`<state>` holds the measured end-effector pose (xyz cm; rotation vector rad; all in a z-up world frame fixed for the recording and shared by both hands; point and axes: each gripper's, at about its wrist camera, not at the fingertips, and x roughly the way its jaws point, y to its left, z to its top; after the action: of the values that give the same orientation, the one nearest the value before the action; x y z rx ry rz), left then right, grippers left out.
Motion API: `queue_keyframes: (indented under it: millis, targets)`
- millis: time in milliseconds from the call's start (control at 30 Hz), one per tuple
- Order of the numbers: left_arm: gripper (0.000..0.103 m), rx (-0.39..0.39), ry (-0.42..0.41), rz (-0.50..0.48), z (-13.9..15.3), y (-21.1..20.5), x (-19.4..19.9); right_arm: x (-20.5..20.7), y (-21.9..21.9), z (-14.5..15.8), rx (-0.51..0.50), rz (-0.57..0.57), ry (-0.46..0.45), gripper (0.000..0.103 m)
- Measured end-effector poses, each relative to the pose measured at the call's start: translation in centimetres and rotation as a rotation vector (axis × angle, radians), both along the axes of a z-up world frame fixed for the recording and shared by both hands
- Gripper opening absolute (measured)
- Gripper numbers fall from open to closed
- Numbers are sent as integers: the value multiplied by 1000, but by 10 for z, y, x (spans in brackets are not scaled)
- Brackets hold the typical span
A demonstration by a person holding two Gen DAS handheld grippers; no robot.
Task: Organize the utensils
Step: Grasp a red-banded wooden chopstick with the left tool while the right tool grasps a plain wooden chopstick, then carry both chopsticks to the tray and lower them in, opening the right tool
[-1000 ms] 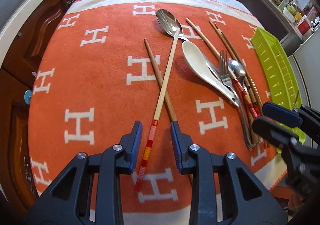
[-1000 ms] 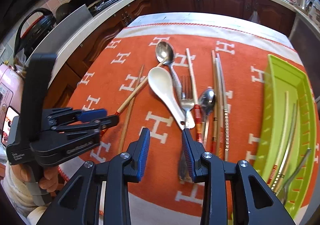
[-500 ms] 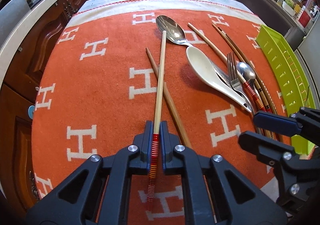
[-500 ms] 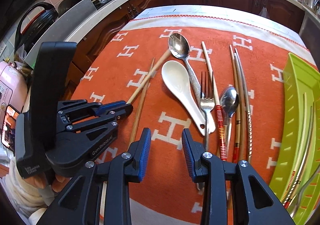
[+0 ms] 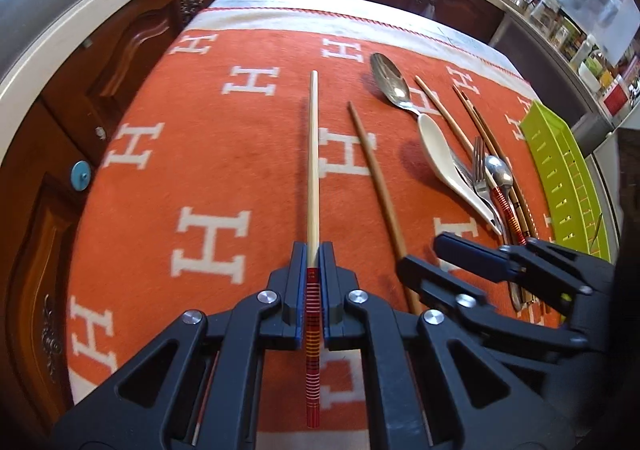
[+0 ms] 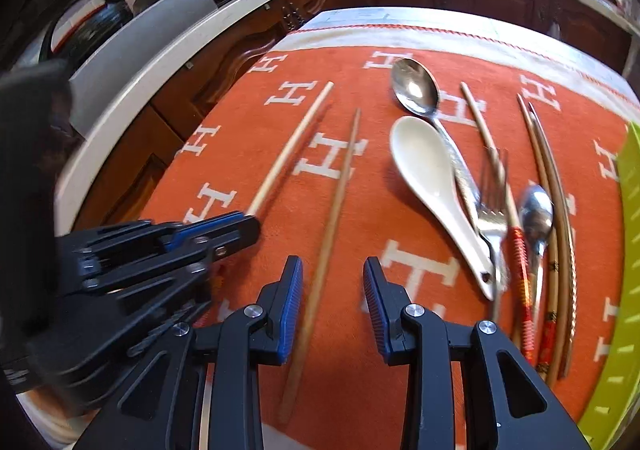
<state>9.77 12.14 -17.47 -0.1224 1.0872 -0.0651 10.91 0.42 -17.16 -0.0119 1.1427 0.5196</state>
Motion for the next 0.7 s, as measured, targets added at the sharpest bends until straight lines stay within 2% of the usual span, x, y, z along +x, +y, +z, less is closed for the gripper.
queue_keyframes:
  millis: [67, 267, 333, 367, 400, 700]
  targets:
    - [4, -6, -4, 14, 3, 6, -4, 0, 12, -7, -38, 11, -11, 28]
    - [4, -17, -7, 56, 9, 18, -13, -10, 35, -12, -169, 30, -133, 22]
    - [4, -13, -6, 64, 10, 20, -16, -11, 38, -13, -185, 27, -149, 18]
    - [4, -13, -6, 66, 11, 21, -18, -11, 38, -14, -185, 23, -152, 11]
    - [4, -13, -5, 67, 12, 21, -19, -11, 38, -14, -184, 22, -153, 9]
    - [4, 8, -20, 55, 27, 5, -29, -12, 8, -4, -91, -20, -89, 6]
